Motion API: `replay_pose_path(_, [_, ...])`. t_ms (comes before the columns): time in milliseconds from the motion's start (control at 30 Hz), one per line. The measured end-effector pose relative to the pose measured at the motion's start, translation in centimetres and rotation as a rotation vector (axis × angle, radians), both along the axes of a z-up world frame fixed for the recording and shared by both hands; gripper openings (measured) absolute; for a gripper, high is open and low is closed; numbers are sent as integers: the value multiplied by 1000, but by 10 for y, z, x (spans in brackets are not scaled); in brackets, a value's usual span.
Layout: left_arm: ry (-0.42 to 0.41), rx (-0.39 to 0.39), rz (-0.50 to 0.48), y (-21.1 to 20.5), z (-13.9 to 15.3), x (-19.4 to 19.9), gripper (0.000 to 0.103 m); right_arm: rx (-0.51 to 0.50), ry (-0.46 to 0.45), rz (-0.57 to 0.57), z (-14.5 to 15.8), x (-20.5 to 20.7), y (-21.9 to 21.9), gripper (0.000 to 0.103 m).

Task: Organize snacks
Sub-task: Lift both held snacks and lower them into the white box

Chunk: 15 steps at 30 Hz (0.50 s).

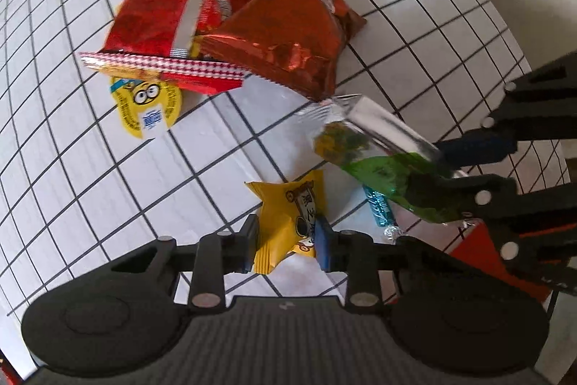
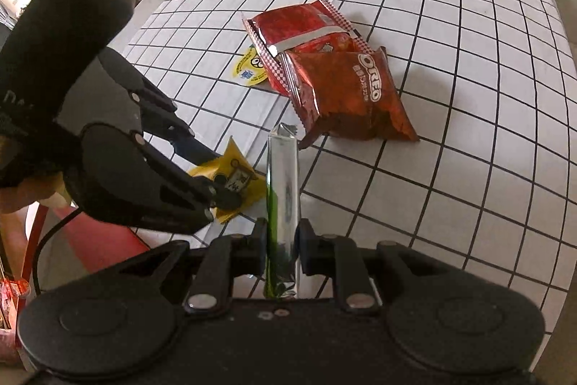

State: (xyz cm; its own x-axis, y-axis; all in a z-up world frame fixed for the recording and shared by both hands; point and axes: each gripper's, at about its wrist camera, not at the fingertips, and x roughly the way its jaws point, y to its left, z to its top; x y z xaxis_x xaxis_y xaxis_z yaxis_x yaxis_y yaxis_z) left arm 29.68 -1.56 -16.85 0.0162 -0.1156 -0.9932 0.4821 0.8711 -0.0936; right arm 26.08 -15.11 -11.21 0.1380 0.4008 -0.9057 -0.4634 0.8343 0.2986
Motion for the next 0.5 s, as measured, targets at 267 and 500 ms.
replay_pose_path(267, [-48, -31, 122, 30, 20, -2, 30, 4, -36, -29, 18, -8, -9, 15])
replay_pose_path(500, [-114, -63, 181, 42, 56, -15, 30, 23, -91, -49, 50, -23, -25, 15])
